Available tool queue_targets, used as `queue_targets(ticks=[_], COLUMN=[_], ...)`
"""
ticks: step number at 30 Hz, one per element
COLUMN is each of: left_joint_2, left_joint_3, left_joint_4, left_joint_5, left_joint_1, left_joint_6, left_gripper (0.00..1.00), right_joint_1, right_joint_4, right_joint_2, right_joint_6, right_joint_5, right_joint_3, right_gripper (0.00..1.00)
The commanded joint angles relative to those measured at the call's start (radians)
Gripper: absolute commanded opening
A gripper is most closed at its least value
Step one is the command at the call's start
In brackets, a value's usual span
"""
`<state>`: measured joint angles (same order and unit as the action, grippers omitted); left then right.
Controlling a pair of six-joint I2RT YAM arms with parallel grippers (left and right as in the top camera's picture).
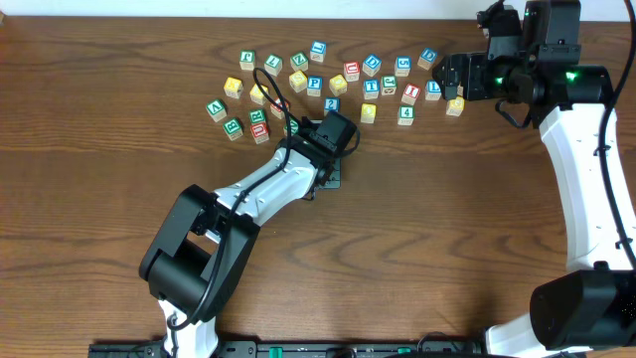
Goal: Spell out CORL
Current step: 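Lower the C block onto the open table and open the left gripper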
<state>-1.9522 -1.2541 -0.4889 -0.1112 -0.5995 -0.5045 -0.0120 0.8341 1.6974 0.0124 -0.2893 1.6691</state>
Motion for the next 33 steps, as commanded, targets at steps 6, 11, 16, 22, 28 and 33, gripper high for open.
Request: queue_targets(ticks=[6,11,16,22,28,33], left_joint_2=[-0.029,-0.028,-0.013,0.015,0.016,0.016], left_joint_3=[0.019,0.019,0.003,0.003,0.003,0.004], left_joint_4=[-0.011,-0.01,-0.011,-0.026,-0.026,-0.027], left_joint_5=[-0.012,-0.012,-0.012,-0.004,0.025,0.025], left_joint_1=[-0.002,-0.001,-0.001,-0.001,-0.002,-0.002], left_joint_6=[-0.021,-0.021,-0.02,-0.032,-0.058,-0.074], left_gripper=[0.38,0.43,0.46,0.46,0.36,0.33], right_joint_1=[0.005,0.005,0.005,0.005,0.005,0.005], right_joint_4=[0.001,0.001,0.001,0.001,0.001,0.001], right_joint_2=[-0.002,-0.002,-0.002,-0.002,-0.002,-0.002], right_joint_6=[0.012,0.012,0.012,0.012,0.012,0.012], right_joint_5=[-0.008,-0.008,-0.008,-0.008,-0.008,-0.008], right_joint_3=[0.019,0.019,0.019,0.019,0.019,0.019], right_gripper=[0.99,0.99,0.99,0.99,0.99,0.99])
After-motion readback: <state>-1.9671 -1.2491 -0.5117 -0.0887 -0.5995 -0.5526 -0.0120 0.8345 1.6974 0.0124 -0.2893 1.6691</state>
